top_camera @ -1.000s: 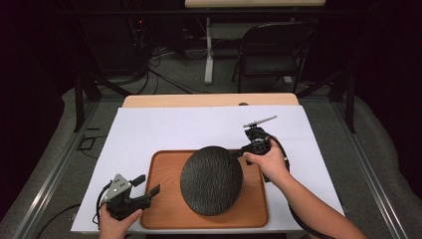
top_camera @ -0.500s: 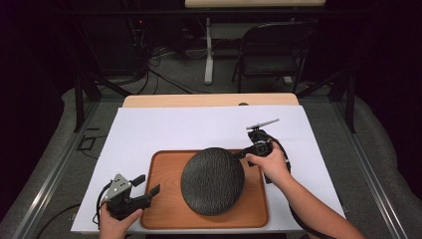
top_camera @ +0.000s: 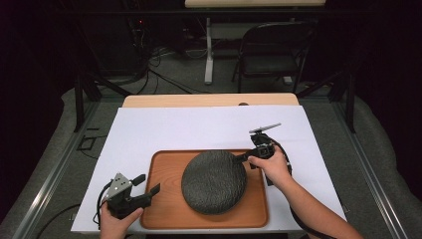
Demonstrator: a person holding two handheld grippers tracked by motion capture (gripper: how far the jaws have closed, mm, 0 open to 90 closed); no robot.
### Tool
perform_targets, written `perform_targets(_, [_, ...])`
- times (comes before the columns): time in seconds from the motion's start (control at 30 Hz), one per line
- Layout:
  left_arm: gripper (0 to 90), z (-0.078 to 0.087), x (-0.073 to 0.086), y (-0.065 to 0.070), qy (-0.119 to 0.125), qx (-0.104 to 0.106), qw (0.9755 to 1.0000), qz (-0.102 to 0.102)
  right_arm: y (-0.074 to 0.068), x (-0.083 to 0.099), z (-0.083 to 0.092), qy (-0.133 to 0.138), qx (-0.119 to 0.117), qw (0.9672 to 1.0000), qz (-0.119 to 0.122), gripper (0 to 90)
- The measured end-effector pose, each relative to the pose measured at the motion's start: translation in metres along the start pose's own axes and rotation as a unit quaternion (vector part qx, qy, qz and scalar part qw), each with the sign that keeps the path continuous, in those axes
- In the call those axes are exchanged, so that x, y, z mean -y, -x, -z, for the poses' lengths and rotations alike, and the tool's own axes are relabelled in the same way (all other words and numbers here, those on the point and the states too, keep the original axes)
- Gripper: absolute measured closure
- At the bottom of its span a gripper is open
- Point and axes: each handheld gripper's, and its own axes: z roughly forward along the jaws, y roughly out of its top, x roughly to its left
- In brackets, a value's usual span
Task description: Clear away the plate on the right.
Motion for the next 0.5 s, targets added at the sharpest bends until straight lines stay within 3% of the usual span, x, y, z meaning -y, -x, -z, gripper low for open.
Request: perform_targets(0.5, [32.5, 0.001, 0.001, 0.001, 0.004, 0.003, 1.0000, -0.002, 0.014, 0.009, -0.009, -0.001, 0.004, 0.9998, -0.018, 78.5])
